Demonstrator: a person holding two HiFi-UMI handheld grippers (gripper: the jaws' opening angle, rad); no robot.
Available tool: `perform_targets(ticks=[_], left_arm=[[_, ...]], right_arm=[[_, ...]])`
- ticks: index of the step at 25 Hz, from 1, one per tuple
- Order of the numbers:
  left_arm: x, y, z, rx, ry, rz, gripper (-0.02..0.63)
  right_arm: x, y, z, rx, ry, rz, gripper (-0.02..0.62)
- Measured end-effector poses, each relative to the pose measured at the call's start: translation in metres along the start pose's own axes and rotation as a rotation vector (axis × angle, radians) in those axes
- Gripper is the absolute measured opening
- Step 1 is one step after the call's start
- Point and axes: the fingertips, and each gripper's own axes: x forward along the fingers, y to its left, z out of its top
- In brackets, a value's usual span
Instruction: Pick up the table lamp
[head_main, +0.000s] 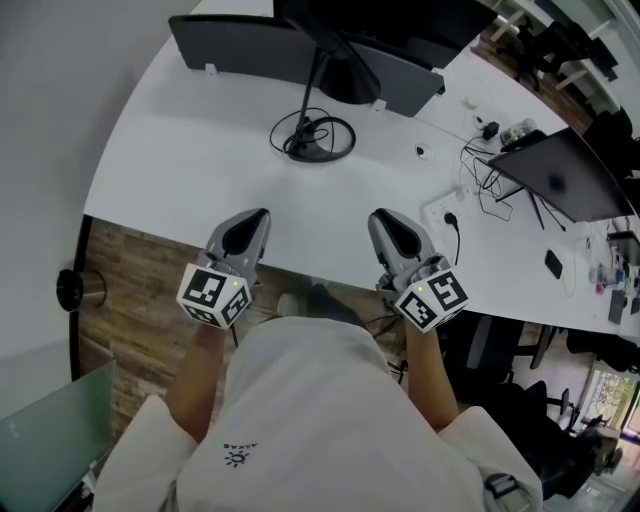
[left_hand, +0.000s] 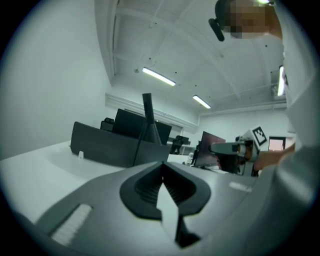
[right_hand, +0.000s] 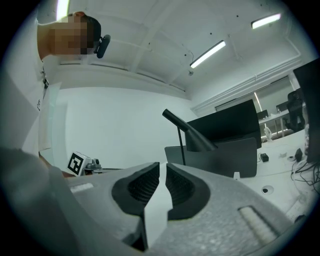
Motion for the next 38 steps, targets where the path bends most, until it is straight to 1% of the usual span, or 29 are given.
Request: perform_targets(ticks=[3,7,12,16,21,25,29,34,38], left_arm=[[0.02,0.002,0.005,0.001,-0.007,0.015,-0.01],[0.051,-0.002,0.012,-0.009,-0.029,-0.002,-0.011],[0.099,0.002,0.012,0.008,-0.02,0.01,-0.011],[0.136,0.015,0.011,0.003,-0.008,0.037,-0.009],[0.159,0.034,0.02,0.051,0.012,0.069,-0.01],[0.164,0.049,0.023,0.077,0.011,0.118,-0.009],[0.173,0.056,0.02,0.065,0.002,0.167,-0.009],[0.192,0.06,0.016,0.044,-0.002,0.176,-0.009],[0.209,0.071,0.012,0.036,-0.004,0.204,-0.008]], right_arm=[[0.007,-0.013,0.006,-0.016,-0.012,0.037,0.041],[0.02,-0.024,0.011,-0.041,-0.024,0.116,0.041],[0.035,-0.051,0.013,-0.026,-0.017,0.174,0.041],[0.047,-0.07,0.011,-0.022,-0.001,0.223,0.041],[0.059,-0.08,0.011,-0.033,0.012,0.274,0.041],[0.065,-0.086,0.014,-0.038,0.006,0.274,0.041],[0.069,-0.091,0.014,-0.032,0.005,0.245,0.041],[0.072,-0.092,0.014,0.0,0.001,0.216,0.041],[0.074,-0.094,0.009,0.012,0.008,0.203,0.041]])
